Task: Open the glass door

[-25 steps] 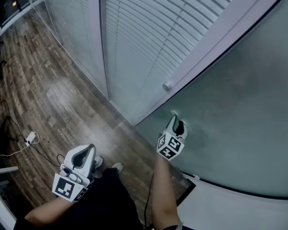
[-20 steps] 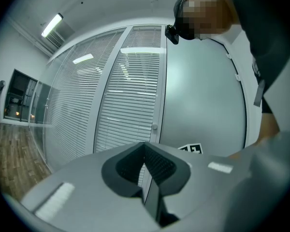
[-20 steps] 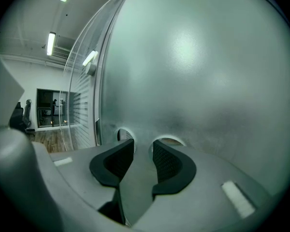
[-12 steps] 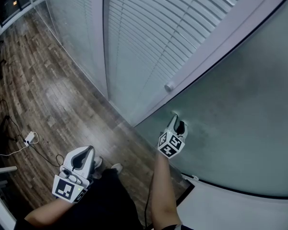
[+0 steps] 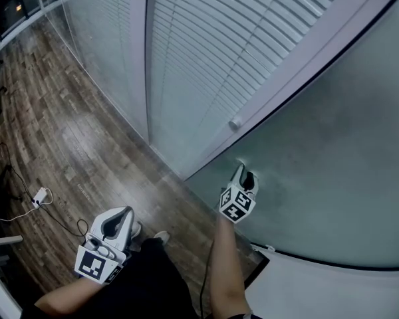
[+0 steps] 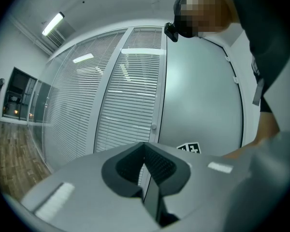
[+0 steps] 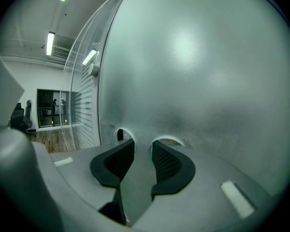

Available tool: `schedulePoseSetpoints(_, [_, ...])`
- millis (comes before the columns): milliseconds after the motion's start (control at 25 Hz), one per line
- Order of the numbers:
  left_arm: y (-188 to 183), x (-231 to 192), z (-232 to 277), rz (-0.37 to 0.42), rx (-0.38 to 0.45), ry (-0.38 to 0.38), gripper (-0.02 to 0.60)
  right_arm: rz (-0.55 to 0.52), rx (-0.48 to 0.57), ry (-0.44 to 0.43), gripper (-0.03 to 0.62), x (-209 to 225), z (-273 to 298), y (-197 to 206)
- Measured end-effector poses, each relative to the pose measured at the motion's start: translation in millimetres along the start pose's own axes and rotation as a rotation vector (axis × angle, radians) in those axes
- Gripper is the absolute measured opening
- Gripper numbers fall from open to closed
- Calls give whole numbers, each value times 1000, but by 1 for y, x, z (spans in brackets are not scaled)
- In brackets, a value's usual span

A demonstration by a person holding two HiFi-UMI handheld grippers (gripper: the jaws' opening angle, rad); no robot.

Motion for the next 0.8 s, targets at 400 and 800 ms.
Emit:
schedulePoseSetpoints(400, [4, -8, -13, -56, -9, 43, 0, 5, 4, 5, 115, -7, -24, 2])
schedulePoseSetpoints(800, [0, -26, -30, -68, 2, 43, 0, 7, 9, 25, 114, -16, -51, 9])
Point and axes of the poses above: the fingertips, and each gripper's own axes: z forward along the fingers, x to its right, y out of its underside, the point moved 4 cm from there along -z, backward along the fingers, and after that the axes turned 8 degrees about -x, right-handed, at the moved point
